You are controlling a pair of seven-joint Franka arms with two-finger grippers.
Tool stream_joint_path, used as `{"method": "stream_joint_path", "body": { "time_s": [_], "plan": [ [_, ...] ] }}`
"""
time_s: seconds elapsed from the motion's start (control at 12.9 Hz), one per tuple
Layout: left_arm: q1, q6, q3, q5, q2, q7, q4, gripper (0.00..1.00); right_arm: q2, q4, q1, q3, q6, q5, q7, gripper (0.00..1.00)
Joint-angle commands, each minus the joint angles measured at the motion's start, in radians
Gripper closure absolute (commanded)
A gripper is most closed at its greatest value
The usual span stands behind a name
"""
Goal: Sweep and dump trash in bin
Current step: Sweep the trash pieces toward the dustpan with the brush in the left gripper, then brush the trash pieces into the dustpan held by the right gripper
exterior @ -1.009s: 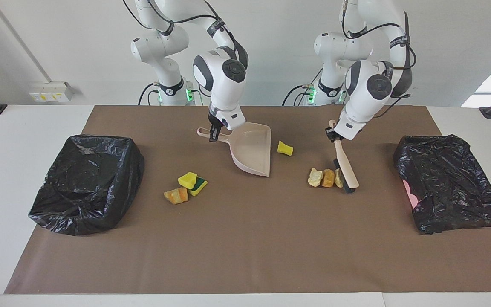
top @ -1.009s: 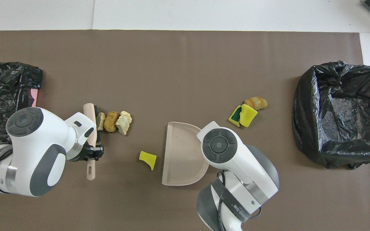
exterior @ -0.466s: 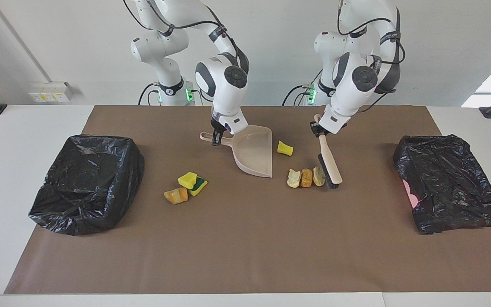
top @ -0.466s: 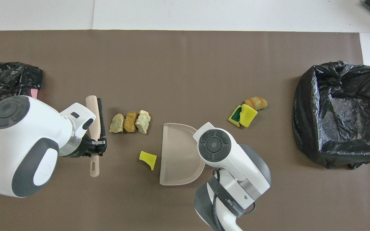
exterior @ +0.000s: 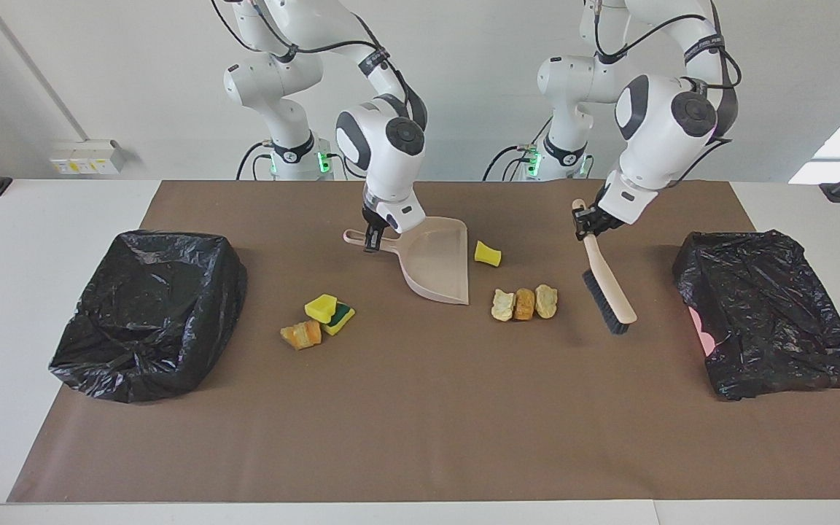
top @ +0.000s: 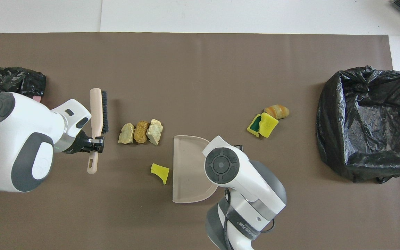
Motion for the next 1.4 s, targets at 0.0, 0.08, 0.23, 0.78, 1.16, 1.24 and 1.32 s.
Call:
{"method": "stream_joint_path", "body": {
  "time_s": [0.0,0.08,0.23,0.78,1.16,1.24,1.32],
  "plan": [
    [-0.059,0.013,0.005,0.009,0.043,0.053,0.008,1.0,0.01,0.002,-0.002,0.001,0.007,-0.026,-0.017,1.0],
    [-0.076,0.019,0.003,0.016,0.043,0.052,0.006,1.0,0.01,0.002,-0.003,0.003,0.01,-0.026,-0.017,1.0],
    [-0.148,0.101,0.003,0.015,0.077,-0.005,-0.013,1.0,0.01,0.0,-0.005,0.003,0.018,-0.026,-0.017,1.0],
    [-0.327,0.079,0.0,0.013,-0.007,-0.174,-0.13,1.0,0.017,-0.001,-0.013,0.001,0.038,-0.023,-0.016,1.0],
    [-0.349,-0.024,-0.002,-0.112,-0.026,-0.194,-0.13,1.0,0.019,-0.001,-0.014,0.001,0.044,-0.023,-0.016,1.0],
    [-0.361,-0.026,-0.002,-0.146,-0.026,-0.195,-0.118,1.0,0.019,-0.001,-0.016,0.003,0.044,-0.023,-0.016,1.0],
    [-0.354,-0.033,-0.002,-0.151,-0.039,-0.197,-0.109,1.0,0.019,-0.001,-0.016,0.003,0.044,-0.023,-0.016,1.0]
  ]
}}
